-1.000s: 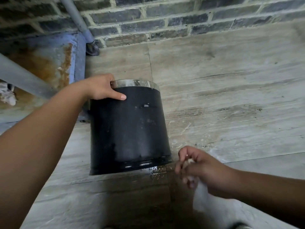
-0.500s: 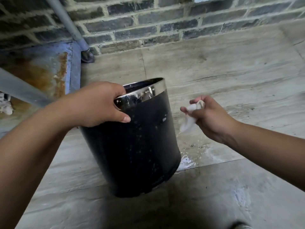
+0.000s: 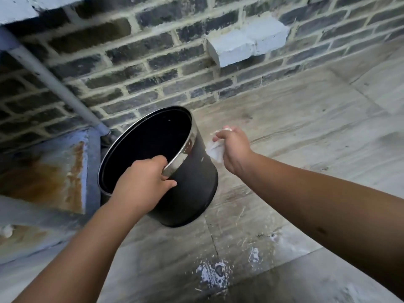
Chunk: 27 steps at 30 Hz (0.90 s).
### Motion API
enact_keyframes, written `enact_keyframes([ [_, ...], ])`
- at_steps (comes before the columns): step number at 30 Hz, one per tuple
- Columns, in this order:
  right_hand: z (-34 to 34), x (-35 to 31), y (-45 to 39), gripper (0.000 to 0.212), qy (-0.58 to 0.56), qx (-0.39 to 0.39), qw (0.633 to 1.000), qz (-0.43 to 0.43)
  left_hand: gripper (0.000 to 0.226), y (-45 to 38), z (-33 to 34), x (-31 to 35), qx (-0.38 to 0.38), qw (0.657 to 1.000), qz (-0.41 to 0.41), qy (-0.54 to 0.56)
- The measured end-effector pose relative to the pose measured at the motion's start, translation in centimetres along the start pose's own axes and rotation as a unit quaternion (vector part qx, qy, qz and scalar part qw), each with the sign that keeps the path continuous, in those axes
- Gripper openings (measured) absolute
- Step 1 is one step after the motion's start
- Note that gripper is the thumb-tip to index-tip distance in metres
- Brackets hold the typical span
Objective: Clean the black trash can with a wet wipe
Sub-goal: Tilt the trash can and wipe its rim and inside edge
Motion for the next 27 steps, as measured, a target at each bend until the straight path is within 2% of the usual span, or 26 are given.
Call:
enact_keyframes([
  [2,0.0,1.3,0.1,0.027,0.046,-0.017,0.999,0.003,0.033,0.3,0.6,0.2,-0.002,1.0,-0.013,0.019],
  [4,-0.6,2.5,0.2,0.044,0.213,-0.03,0.975,-0.051,0.033,0.6,1.2,0.7,-0.013,0.999,-0.02,0.028],
  [6,-1.2,3.3,0.4,0.047,0.309,-0.016,0.946,-0.092,0.036,1.1,2.0,1.4,-0.034,0.999,-0.013,0.02],
  [11,-2.3,4.9,0.6,0.016,0.316,0.024,0.944,-0.091,0.038,1.8,3.2,2.3,-0.045,0.999,0.016,-0.021],
  [16,-3.8,6.5,2.6,0.009,0.313,0.004,0.946,-0.084,0.034,1.8,2.9,2.4,-0.053,0.998,0.014,-0.005],
  [19,-4.3,7.7,4.7,0.016,0.311,-0.008,0.948,-0.072,0.035,1.8,2.9,2.4,-0.054,0.998,0.022,0.001],
  [21,-4.7,8.2,6.5,0.022,0.327,-0.076,0.941,-0.046,0.034,1.7,2.8,2.2,-0.058,0.998,0.025,0.003],
  [24,-5.3,8.6,9.2,0.023,0.344,-0.264,0.901,0.025,0.035,1.7,2.8,2.2,-0.059,0.998,0.035,0.009],
  [25,-5.8,8.5,9.8,0.022,0.341,-0.289,0.893,0.04,0.036,1.7,2.8,2.1,-0.058,0.998,0.036,0.015],
  [27,-6.7,7.9,9.6,0.019,0.324,-0.268,0.906,0.049,0.036,1.7,2.6,1.5,-0.066,0.997,0.033,0.023],
])
Point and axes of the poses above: each hand's wrist, its own y-axis away from the middle knuckle, its own z-axis out of the palm, x = y × z, the point moved 1 cm from there along -y, towards the middle knuckle, and after that the axes turned 8 degrees about -y, right-handed, at the moved point
